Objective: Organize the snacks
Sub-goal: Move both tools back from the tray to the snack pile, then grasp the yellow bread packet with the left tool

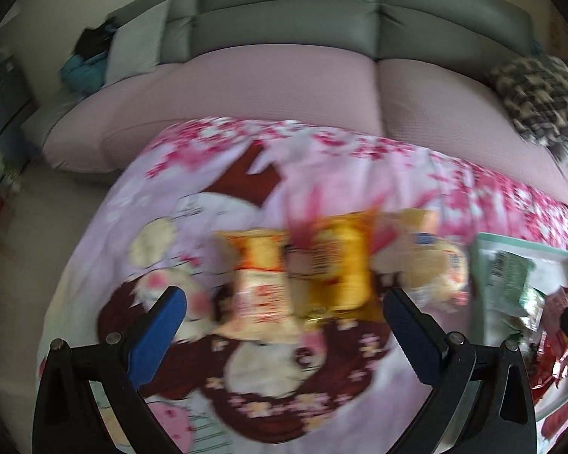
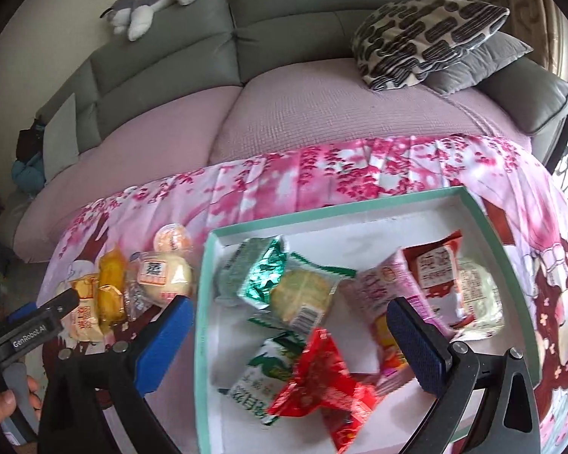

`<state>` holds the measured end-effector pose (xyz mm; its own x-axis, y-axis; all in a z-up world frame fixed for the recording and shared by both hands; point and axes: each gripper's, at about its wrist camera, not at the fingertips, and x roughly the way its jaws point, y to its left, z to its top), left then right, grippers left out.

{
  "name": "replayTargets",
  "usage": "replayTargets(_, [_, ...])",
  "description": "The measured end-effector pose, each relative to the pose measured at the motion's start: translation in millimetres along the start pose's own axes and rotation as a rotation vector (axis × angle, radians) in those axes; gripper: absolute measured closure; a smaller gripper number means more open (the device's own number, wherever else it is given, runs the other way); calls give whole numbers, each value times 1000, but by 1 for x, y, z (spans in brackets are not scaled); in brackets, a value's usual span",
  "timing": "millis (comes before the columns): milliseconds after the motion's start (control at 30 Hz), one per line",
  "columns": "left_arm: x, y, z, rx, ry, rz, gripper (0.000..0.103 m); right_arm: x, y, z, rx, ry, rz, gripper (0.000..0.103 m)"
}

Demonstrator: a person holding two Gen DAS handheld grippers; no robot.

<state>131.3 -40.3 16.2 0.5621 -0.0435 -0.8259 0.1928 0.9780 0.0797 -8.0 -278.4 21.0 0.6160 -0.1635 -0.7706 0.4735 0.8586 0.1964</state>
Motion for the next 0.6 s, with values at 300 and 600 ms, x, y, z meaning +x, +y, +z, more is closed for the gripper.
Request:
replayTargets(300, [-8, 79, -6, -173, -17, 62, 0, 7, 46, -10, -78, 21, 36, 0])
replayTargets(600, [-6, 110, -9, -260, -16, 39, 0, 17, 97, -26, -171, 43, 110, 0])
